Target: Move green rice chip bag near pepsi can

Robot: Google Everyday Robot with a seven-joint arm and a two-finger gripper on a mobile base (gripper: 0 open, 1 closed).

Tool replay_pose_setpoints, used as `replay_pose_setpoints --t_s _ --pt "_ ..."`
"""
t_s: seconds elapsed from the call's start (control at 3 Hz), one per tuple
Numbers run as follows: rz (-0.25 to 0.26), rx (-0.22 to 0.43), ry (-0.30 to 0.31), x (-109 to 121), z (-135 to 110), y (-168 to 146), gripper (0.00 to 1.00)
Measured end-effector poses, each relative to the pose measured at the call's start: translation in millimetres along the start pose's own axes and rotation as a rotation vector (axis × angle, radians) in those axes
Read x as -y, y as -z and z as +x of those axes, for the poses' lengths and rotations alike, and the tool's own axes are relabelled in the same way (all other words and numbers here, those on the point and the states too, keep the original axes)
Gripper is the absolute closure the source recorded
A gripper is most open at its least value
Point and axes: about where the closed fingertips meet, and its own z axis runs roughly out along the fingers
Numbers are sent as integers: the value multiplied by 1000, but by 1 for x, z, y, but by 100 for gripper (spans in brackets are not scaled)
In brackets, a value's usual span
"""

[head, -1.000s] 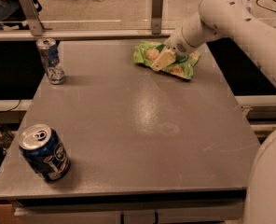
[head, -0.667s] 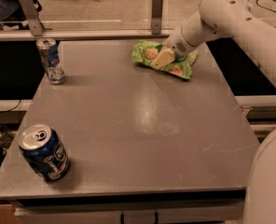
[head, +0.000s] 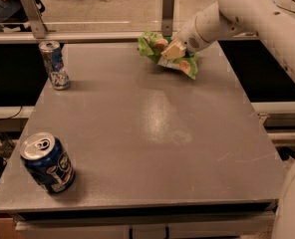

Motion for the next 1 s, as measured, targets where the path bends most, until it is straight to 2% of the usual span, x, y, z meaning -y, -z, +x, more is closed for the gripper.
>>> replay_pose_setpoints --t_s 0.33,0.67,1.0 --pt "27 50 58 -1 -29 32 100" --pt "29 54 66 -2 -32 35 100" --pt "-34 75 83 -21 -35 30 100"
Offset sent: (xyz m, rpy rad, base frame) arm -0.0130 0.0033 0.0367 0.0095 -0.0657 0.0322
